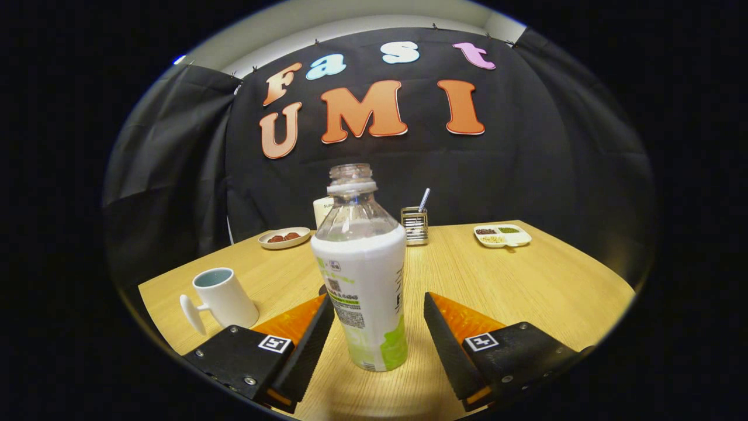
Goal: Take the bottle from table, then pour the juice into the cup, finally place the bottle on the coaster
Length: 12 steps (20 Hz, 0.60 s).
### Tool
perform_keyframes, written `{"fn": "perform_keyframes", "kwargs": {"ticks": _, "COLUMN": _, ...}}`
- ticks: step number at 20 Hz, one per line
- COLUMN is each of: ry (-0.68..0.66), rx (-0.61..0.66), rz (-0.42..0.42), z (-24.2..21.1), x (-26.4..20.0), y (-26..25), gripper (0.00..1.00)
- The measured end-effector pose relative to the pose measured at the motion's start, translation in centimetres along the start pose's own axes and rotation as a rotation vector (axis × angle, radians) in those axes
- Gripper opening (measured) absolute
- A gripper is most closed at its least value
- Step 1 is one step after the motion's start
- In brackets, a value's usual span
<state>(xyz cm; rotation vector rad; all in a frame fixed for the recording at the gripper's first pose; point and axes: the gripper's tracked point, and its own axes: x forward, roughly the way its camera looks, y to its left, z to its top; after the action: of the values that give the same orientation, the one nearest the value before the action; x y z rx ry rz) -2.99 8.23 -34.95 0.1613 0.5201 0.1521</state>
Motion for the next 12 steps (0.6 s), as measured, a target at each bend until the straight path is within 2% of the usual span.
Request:
{"fn": "perform_keyframes", "kwargs": {"ticks": 2, "ry": 0.013, "rx": 0.011, "rz": 0.006, "z": -0.5, "x": 0.2, "y": 0.4, "gripper": 0.9}}
{"fn": "perform_keyframes", "kwargs": {"ticks": 3, "ry": 0.017, "rx": 0.012, "rz": -0.002, "z": -0.6, "x": 0.4, "y": 0.3, "gripper": 0.83}}
{"fn": "perform_keyframes", "kwargs": {"ticks": 5, "ry": 0.036, "rx": 0.018, "rz": -0.008, "z": -1.1, "x": 0.7, "y": 0.4, "gripper": 0.76}}
{"fn": "perform_keyframes", "kwargs": {"ticks": 12, "ry": 0.052, "rx": 0.061, "rz": -0.061, "z": -1.0, "x": 1.1, "y": -0.3, "gripper": 0.68}}
